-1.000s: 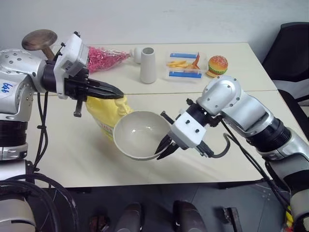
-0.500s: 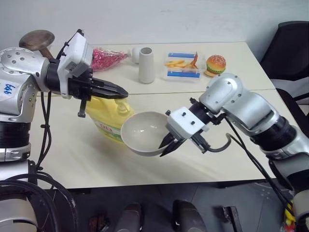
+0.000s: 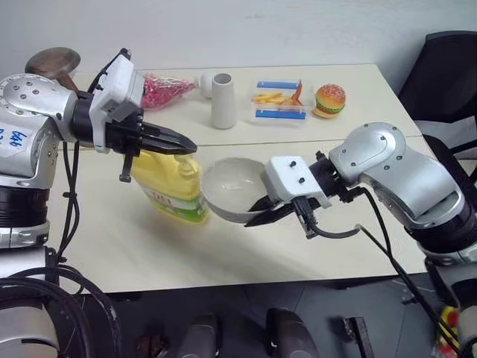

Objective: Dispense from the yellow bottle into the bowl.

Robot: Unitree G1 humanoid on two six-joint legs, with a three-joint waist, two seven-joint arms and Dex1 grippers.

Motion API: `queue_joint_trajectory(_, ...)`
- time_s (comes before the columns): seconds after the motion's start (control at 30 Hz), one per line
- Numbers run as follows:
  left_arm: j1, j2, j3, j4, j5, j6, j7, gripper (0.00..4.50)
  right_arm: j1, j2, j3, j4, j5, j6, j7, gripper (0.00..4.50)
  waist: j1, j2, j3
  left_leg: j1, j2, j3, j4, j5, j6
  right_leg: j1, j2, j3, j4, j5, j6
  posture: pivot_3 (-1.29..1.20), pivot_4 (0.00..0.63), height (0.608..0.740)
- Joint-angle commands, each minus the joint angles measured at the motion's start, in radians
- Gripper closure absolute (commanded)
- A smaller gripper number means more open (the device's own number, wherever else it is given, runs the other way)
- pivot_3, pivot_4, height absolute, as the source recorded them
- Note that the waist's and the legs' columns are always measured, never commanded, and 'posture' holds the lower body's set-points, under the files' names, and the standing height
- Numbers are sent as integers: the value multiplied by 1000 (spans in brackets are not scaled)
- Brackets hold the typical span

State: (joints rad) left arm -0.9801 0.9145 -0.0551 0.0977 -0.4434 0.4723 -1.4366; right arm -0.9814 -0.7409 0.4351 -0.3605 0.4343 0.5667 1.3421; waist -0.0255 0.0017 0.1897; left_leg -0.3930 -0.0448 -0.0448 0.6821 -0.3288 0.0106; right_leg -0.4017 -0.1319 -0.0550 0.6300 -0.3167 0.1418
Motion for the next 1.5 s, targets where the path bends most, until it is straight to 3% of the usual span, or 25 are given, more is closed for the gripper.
queue_joint_trajectory(0.03, -29, 9, 3, 21, 20, -25, -23, 4477, 4, 20, -41, -20, -3, -99, 45, 4500, -1, 0, 0, 0, 0, 0, 0, 0, 0, 0, 0, 0, 0, 0, 0, 0, 150, 740)
queue_joint_trajectory(0.7, 6, 27, -3, -9, 62, -55, -50, 4477, 15, 58, 4, 132, -123, -392, 267, 4500, -3, 0, 0, 0, 0, 0, 1, 0, 0, 0, 0, 0, 1, 0, 0, 0, 150, 740)
queue_joint_trajectory(1.13, 122, 49, -46, -56, 125, -166, -35, 4477, -30, 59, 64, 190, -95, -478, 272, 4500, -1, 0, 0, 6, 0, 0, 1, 0, 0, 6, 0, 0, 1, 0, 0, 0, 150, 740)
queue_joint_trajectory(1.5, 112, 30, -50, -22, 130, -185, -11, 4477, -50, 70, 78, 210, -87, -502, 272, 4500, -1, 1, -2, 8, 0, -1, 1, 0, 0, 8, 0, 0, 2, 0, 0, 0, 150, 740)
